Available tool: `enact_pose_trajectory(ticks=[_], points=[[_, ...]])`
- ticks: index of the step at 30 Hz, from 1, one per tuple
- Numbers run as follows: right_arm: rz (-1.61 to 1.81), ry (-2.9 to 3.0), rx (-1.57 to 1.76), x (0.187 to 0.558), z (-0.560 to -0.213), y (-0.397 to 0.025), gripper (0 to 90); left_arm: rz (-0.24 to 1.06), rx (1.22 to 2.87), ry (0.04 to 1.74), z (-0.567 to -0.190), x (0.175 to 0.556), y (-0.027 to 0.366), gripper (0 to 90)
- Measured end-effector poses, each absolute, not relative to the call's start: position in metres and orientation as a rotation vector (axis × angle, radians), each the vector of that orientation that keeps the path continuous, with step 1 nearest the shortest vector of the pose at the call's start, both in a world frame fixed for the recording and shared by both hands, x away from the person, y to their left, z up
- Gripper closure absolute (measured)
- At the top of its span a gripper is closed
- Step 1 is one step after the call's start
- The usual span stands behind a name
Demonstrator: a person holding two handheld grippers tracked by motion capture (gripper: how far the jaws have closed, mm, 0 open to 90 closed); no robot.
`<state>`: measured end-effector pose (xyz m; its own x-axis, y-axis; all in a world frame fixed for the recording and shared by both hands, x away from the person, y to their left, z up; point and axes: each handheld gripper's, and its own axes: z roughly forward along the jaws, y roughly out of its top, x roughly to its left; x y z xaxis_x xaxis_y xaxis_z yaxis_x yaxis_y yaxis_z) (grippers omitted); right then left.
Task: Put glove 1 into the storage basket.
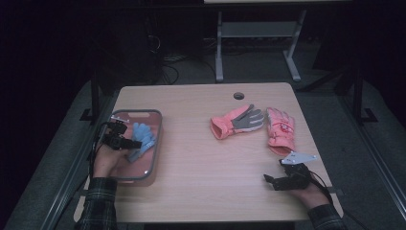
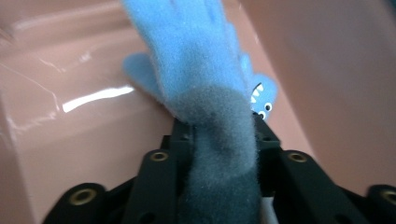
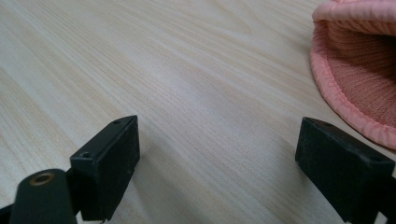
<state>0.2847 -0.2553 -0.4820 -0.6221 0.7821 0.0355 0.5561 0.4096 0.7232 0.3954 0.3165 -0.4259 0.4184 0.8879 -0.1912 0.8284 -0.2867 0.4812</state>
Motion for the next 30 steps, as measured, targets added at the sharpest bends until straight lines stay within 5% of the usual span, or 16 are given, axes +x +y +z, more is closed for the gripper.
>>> enact_pose_trajectory(ticks=[10, 30], points=[[1.036, 2.361, 1.162, 0.285, -0.482, -0.255, 13.5, 0.162, 2.294, 1.450, -0.436, 0.398, 0.306, 16.8], [1.035, 2.361, 1.162, 0.285, -0.482, -0.255, 13.4, 0.272, 2.146, 1.201, -0.374, 0.377, 0.285, 13.8]])
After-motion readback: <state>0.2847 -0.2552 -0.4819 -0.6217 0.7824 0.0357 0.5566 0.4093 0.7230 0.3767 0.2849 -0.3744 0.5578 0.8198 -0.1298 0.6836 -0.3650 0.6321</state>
